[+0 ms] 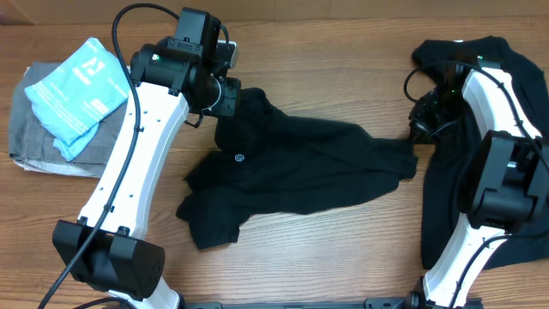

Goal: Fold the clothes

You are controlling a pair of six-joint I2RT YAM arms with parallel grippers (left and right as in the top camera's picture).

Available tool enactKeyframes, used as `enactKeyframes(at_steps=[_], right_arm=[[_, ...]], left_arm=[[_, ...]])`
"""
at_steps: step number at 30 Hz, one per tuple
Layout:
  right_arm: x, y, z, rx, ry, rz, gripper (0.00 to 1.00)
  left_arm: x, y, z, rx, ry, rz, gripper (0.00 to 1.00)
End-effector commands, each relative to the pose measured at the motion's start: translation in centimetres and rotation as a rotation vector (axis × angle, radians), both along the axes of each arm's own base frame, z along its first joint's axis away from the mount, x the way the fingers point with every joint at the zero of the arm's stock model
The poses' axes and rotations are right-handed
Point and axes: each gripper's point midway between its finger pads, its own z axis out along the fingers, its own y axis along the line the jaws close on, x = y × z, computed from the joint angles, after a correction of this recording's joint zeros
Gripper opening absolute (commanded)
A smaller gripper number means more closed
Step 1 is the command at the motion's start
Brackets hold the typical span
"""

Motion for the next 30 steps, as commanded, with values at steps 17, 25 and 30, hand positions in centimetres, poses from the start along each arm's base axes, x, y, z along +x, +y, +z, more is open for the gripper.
enactKeyframes(at_steps=[17,25,30], right_arm=[[-4.2,0.1,-2.3,0.048,0.128,-0.013,0.53],[-4.2,2.2,-5.3,0.155,0.064,-0.030,0.54],[-4.5,2.1,-5.2,0.156,0.076,-0.026,0.04]], left_arm=[[-0.4,0.2,1.2,0.003,-0.023,0.005,0.04],[-0.4,0.2,1.2,0.003,-0.022,0.005,0.04],[-0.4,0.2,1.2,0.003,-0.023,0.005,0.05]])
